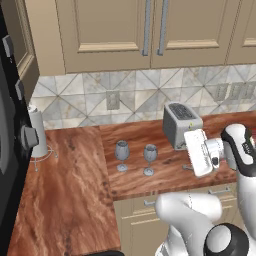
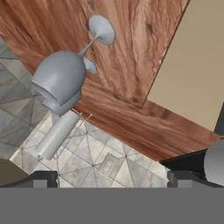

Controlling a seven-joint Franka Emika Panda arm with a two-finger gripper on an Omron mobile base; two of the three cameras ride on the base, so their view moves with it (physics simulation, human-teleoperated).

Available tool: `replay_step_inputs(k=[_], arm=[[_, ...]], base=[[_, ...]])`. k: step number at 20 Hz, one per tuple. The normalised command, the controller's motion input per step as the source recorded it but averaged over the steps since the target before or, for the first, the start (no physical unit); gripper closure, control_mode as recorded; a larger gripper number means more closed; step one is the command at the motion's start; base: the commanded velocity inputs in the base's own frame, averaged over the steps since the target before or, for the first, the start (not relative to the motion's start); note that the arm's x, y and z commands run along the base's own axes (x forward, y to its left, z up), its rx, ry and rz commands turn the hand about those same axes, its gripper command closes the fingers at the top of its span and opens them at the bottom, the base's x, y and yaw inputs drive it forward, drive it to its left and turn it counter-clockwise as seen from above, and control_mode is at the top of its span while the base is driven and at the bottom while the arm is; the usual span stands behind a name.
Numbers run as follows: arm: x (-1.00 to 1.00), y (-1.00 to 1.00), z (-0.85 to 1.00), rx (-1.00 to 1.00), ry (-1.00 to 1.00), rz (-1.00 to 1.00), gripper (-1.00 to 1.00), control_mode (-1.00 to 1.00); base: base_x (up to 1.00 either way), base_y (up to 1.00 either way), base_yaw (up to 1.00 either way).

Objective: Retrieve the wine glasses from the counter and place one next to each plate.

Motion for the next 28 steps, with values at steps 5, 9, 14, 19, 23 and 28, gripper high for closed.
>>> replay_step_inputs(k=[5,9,14,19,23,28], arm=[[0.36,-0.02,-0.24,0.14,0.20,0.03,-1.00,-1.00],[0.41,0.00,-0.22,0.09,0.15,0.00,-1.00,-1.00],[0.38,0.00,-0.19,0.04,0.10,0.00,-1.00,-1.00],[0.32,0.00,-0.19,0.03,0.05,0.00,-1.00,-1.00],[0.25,0.00,-0.20,0.00,0.00,0.00,-1.00,-1.00],[0.19,0.00,-0.23,0.00,0.00,0.00,-1.00,-1.00]], base=[[0.00,0.00,0.00],[0.00,0.00,0.00],[0.00,0.00,0.00],[0.00,0.00,0.00],[0.00,0.00,0.00],[0.00,0.00,0.00]])
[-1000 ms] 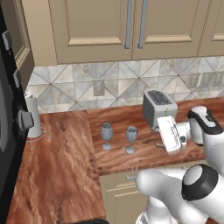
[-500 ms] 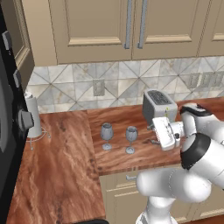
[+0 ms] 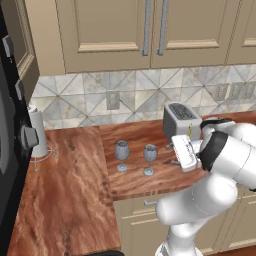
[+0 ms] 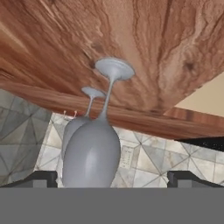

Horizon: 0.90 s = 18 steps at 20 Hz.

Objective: Retrieve the wine glasses from the counter and place one next to each plate.

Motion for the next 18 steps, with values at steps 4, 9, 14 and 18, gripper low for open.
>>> replay_step_inputs(k=[4,9,14,18], arm=[[0.16,0.00,-0.26,0.00,0.00,0.00,-1.00,-1.00],[0.05,0.04,-0.16,0.00,0.01,0.00,-1.00,-1.00],[0.00,0.20,-0.11,0.00,0.04,0.00,-1.00,-1.00],[0.03,0.23,-0.13,0.00,0.06,0.00,-1.00,-1.00]], base=[[0.00,0.00,0.00],[0.00,0.00,0.00],[0.00,0.00,0.00],[0.00,0.00,0.00]])
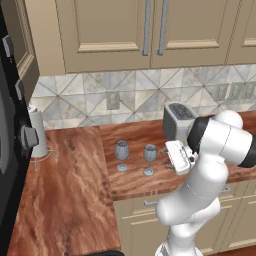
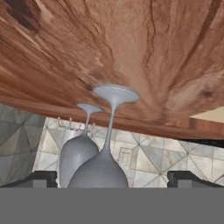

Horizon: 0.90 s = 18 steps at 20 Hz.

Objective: Retrieve the wine glasses from the counter and place one next to each plate.

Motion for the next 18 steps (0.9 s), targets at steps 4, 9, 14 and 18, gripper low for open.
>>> replay_step_inputs(k=[4,9,14,18], arm=[[0.07,0.21,-0.13,0.00,0.08,0.00,-1.00,-1.00],[0.12,0.17,-0.13,0.00,0.11,0.00,-1.00,-1.00],[0.03,0.14,-0.11,0.00,0.07,0.00,-1.00,-1.00],[0.05,0.10,-0.18,0.00,0.09,0.00,-1.00,-1.00]], base=[[0.00,0.00,0.00],[0.00,0.00,0.00],[0.00,0.00,0.00],[0.00,0.00,0.00]])
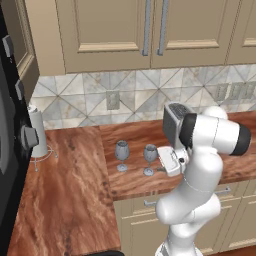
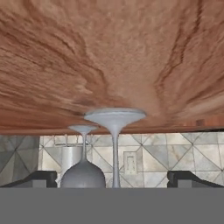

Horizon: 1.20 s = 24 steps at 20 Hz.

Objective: Retrieve the wine glasses from the counter and place one next to each plate.

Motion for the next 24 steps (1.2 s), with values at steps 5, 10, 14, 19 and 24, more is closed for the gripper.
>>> replay_step_inputs(k=[5,10,14,19,24], arm=[[0.06,0.12,-0.10,0.00,0.06,0.00,-1.00,-1.00],[0.01,0.23,-0.05,-0.01,0.01,0.00,-1.00,-1.00],[0.00,0.18,-0.09,0.00,0.00,0.00,-1.00,-1.00],[0.00,0.02,-0.06,0.00,0.00,0.00,-1.00,-1.00],[0.00,0.01,0.00,0.00,0.00,0.00,1.00,-1.00]], base=[[0.00,0.00,0.00],[0.00,0.00,0.00],[0.00,0.00,0.00],[0.00,0.00,0.00],[0.00,0.00,0.00]])
